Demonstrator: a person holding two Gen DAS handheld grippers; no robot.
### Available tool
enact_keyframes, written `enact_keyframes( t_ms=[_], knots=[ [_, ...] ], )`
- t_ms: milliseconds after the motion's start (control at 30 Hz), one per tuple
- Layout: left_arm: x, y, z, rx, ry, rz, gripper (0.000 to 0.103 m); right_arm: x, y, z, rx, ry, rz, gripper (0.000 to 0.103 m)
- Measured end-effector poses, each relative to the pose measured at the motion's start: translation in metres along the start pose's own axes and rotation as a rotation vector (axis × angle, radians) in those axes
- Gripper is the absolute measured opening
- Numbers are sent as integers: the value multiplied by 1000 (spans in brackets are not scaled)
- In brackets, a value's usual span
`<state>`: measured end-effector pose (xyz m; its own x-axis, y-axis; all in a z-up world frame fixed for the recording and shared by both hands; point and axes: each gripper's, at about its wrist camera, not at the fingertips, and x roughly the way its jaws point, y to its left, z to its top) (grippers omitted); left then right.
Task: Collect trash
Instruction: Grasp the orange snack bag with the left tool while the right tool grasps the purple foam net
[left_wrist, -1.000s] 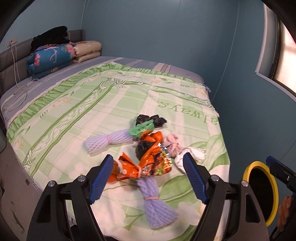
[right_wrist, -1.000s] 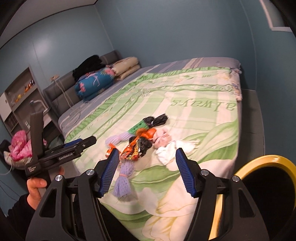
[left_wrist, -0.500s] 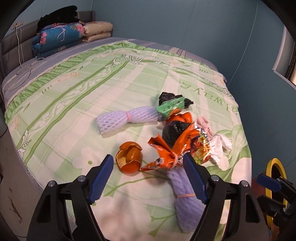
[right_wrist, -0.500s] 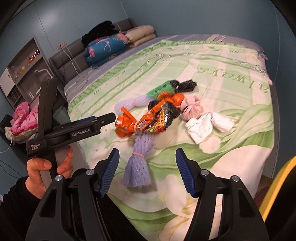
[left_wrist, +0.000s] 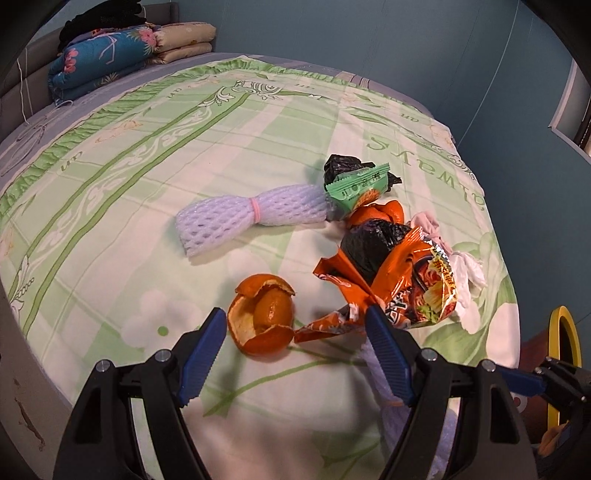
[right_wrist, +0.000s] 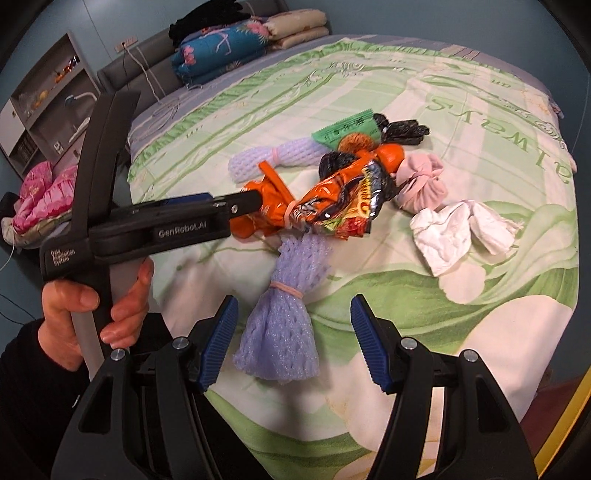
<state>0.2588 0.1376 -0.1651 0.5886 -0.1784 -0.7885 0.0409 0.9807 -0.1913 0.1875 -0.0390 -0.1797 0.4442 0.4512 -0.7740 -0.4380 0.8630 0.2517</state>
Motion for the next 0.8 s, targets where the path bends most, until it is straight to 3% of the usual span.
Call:
enact_keyframes(
  t_ms=[233,433,567,800],
  knots=[
    [16,-5,0,60,29,-36,73,31,2,3,-6,101,16,59],
    [23,1,-1,53,47,-108,60,49,1,2,-8,166,12,53],
    [22,6,-1,48,53,-153,45,56,3,0,-13,195,12,50],
    [18,12,-6,52,64,-180,46,61,9,-1,-31,217,10,48]
  ],
)
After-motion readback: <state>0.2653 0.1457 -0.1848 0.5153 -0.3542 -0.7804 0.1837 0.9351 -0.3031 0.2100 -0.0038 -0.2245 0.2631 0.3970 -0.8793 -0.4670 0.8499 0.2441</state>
